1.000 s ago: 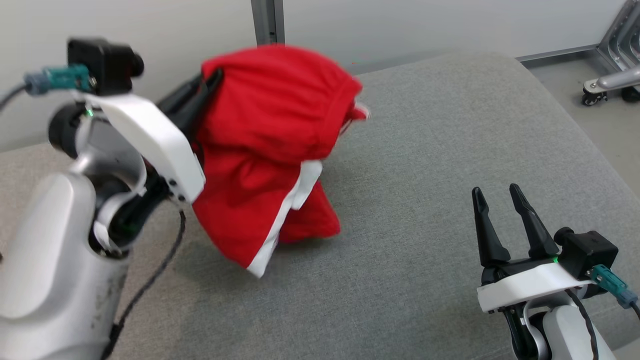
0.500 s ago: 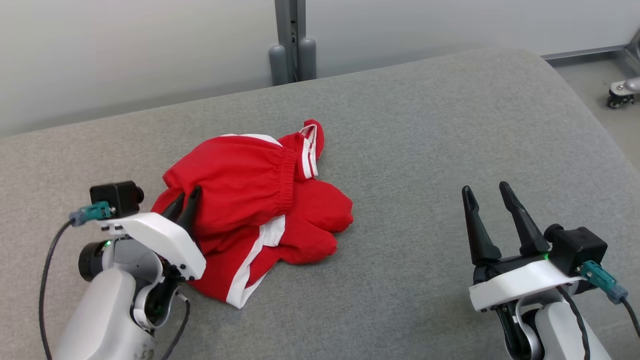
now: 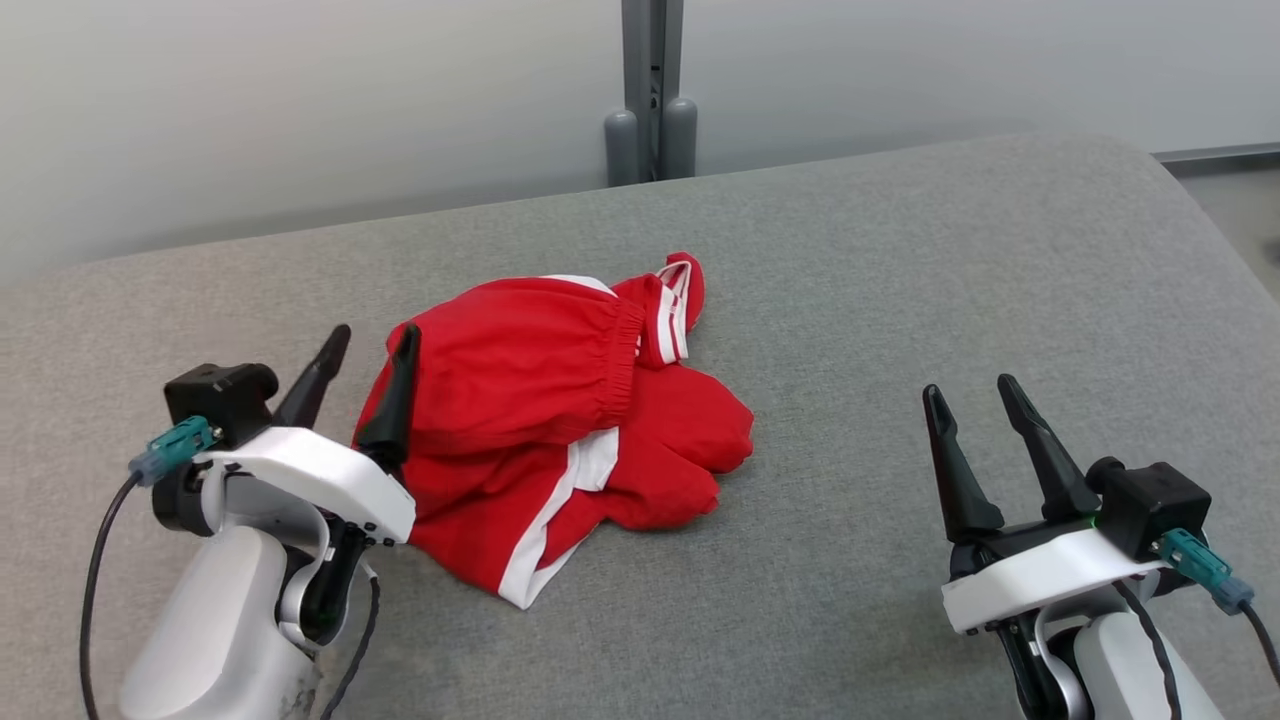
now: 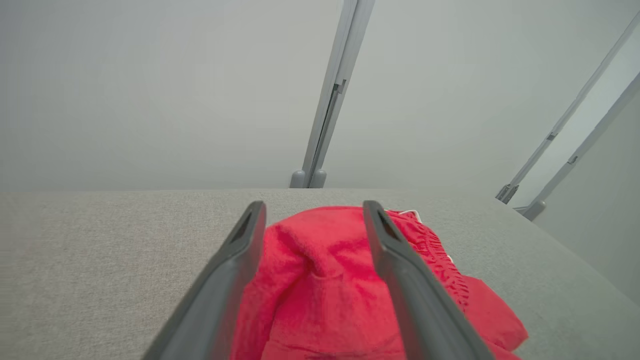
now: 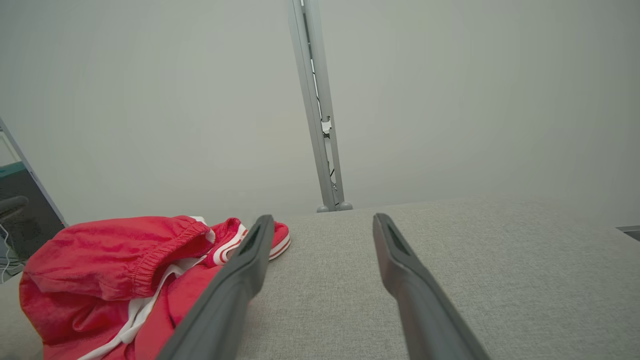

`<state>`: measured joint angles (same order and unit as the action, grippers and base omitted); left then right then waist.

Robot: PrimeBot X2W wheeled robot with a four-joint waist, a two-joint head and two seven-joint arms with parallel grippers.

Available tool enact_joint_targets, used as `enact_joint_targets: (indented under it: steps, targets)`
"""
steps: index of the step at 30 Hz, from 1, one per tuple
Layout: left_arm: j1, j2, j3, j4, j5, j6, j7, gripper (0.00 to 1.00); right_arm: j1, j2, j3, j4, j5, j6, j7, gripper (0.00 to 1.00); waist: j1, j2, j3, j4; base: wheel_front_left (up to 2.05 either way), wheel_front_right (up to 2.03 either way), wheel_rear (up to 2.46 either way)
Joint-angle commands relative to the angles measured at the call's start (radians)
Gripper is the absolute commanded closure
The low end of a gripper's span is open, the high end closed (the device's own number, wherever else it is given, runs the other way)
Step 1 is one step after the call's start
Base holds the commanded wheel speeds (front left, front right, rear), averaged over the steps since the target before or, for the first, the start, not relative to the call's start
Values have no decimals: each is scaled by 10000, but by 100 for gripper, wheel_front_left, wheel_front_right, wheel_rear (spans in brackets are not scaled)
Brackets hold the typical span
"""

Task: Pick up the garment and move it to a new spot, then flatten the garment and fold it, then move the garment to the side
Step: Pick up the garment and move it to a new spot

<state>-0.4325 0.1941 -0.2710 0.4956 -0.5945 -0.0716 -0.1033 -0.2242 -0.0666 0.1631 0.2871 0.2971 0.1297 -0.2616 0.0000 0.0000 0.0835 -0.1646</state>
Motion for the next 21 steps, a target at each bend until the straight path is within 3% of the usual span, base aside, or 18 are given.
enact_joint_targets:
  steps: [1, 13, 17, 21]
  targets:
    - [124, 88, 45, -191, 89, 42, -218, 0, 48, -123, -34, -68, -53, 19, -49, 0, 0, 0, -47, 81, 0, 0, 0]
    - [1794, 551, 373, -2486, 1060, 1314, -1400, 0, 248, -288, -90, -642, -198, 19, -49, 0, 0, 0, -330, 404, 0, 0, 0]
    - [2741, 336, 726, -3032, 1232, 1785, -1573, 0, 348, -314, -215, -806, -200, 19, -49, 0, 0, 0, -383, 424, 0, 0, 0]
    - [3408, 86, 926, -3410, 1442, 1952, -1617, 0, 511, -365, -324, -847, -197, 19, -49, 0, 0, 0, -408, 479, 0, 0, 0]
